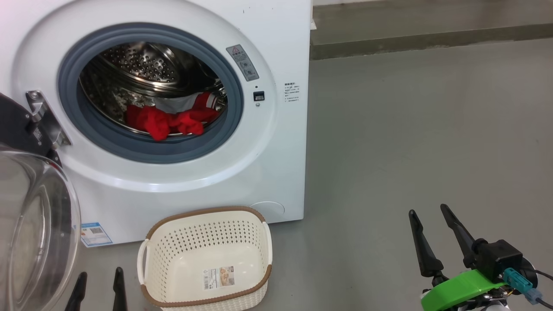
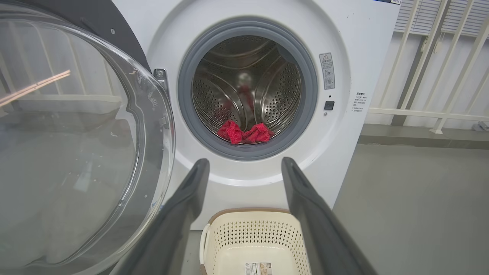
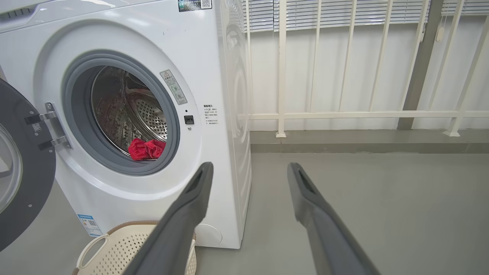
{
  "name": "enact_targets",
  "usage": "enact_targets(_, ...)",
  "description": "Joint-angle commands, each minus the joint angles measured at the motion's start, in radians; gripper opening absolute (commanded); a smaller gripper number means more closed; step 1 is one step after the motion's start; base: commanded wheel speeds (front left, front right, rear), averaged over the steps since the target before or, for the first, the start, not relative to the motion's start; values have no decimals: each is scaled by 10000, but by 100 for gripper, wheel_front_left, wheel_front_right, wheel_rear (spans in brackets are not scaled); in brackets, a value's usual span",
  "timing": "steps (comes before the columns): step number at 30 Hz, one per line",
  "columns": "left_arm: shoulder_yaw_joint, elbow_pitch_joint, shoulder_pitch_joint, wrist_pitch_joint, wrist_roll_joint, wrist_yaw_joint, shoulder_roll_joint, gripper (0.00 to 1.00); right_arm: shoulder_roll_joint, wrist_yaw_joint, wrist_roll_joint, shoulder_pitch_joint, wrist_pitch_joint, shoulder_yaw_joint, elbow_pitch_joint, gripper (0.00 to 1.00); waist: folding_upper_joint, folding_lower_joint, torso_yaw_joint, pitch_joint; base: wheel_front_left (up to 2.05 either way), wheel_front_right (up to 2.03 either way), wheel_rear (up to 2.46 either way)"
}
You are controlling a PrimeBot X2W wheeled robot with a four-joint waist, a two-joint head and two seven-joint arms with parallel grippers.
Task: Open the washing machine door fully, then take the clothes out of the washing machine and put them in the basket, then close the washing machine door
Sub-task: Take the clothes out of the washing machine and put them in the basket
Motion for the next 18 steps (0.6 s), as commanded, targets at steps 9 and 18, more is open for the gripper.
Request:
enact_targets(9, 544, -162, -451, -120, 229, -6, -68, 100, -61, 65, -4, -250, -65, 298, -188, 100, 0, 0, -18, 73, 109, -109, 0)
enact_targets(18, 720, -261, -526, -120, 194, -119, -187, 100, -52, 65, 33, -276, -65, 312, -156, 100, 0, 0, -31, 108, 188, -188, 0)
